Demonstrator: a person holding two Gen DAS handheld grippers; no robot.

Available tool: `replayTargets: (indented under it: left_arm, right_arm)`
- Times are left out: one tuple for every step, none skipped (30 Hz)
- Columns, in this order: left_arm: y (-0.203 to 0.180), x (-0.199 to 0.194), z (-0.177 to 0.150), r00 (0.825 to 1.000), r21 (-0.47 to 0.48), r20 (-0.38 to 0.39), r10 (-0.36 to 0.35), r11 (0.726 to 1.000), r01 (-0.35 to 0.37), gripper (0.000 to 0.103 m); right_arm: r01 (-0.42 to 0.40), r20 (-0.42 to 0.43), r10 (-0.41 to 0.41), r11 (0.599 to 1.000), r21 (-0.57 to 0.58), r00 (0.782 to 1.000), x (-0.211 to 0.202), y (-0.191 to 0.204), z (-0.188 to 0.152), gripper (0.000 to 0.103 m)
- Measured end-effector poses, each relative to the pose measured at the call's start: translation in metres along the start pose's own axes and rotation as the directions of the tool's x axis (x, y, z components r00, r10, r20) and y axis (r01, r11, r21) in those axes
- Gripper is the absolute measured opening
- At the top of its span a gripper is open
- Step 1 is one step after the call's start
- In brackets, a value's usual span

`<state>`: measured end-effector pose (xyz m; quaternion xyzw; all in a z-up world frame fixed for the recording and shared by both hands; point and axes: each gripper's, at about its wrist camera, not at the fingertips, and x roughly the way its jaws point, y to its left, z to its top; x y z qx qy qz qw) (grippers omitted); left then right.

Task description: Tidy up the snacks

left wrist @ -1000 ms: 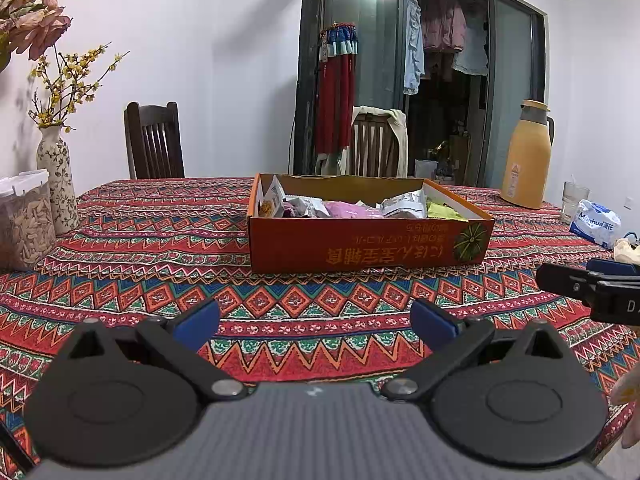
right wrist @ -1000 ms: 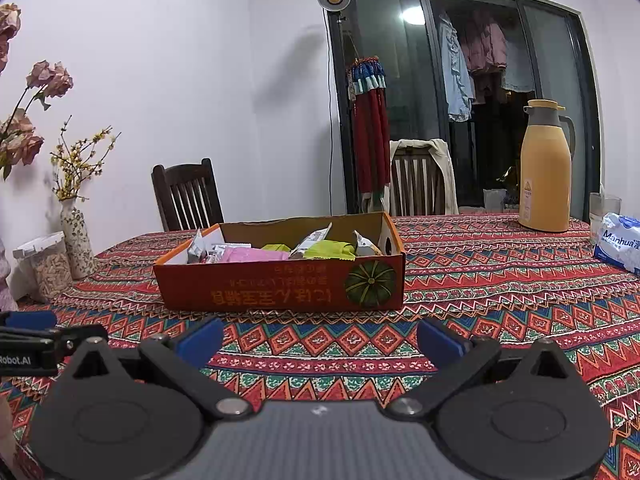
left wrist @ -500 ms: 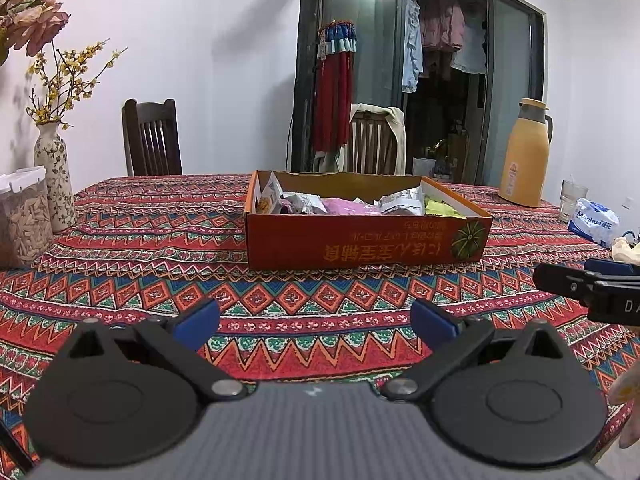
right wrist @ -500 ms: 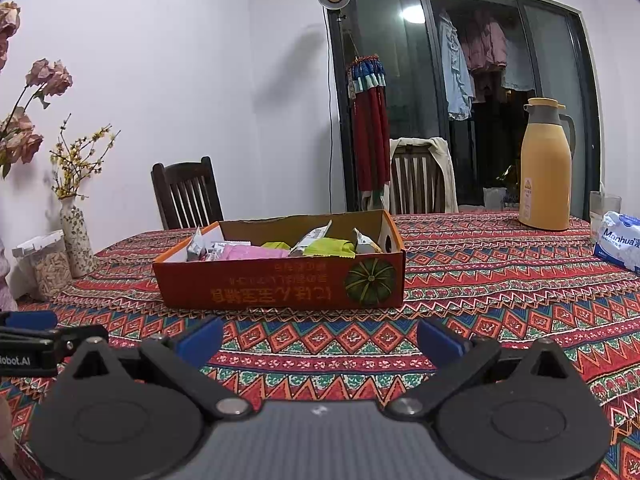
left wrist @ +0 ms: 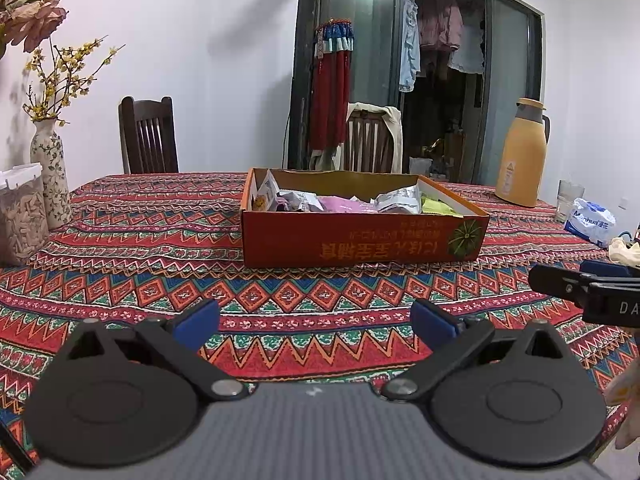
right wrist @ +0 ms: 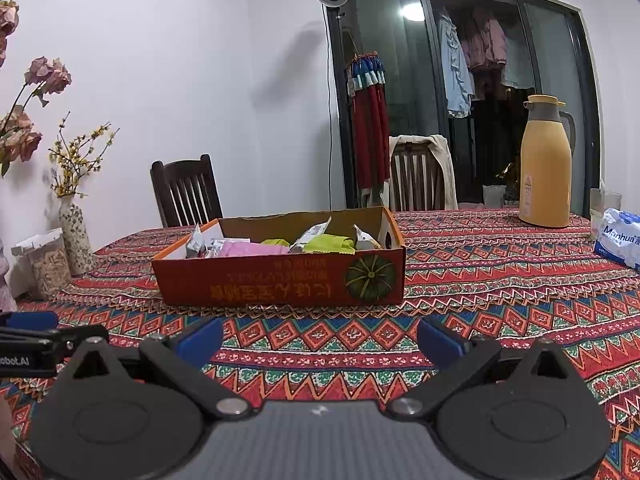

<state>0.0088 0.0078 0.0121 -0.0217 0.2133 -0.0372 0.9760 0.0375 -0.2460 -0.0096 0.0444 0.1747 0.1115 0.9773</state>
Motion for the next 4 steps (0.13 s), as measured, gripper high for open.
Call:
replayTargets:
  left_arm:
    - [0.0001, 0.0001, -0.0001, 1.000, 0.000, 0.001, -0.002, 1.000, 0.002, 0.103]
    - [0.0007, 0.0006, 0.0001, 1.000, -0.002, 0.000, -0.002, 1.000, 0.002, 0.103]
    - [0.0010, 0.0011, 0.0001, 1.000, -0.004, -0.003, -0.002, 1.000, 0.002, 0.103]
    - [0.0014, 0.0020, 0.0002, 1.000, -0.006, -0.007, -0.001, 1.000, 0.001, 0.103]
  right_arm:
    - [0.000, -0.001, 0.000, 1.000, 0.000, 1.000, 0.0000, 0.0000, -0.0008, 0.103]
    - [0.000, -0.002, 0.000, 1.000, 0.001, 1.000, 0.0000, -0.0001, -0.0016, 0.103]
    - [0.000, -0.004, 0.000, 1.000, 0.001, 1.000, -0.0001, -0.0001, -0.0025, 0.103]
    - [-0.001, -0.006, 0.001, 1.000, 0.002, 1.000, 0.0017, 0.0000, -0.0023, 0.103]
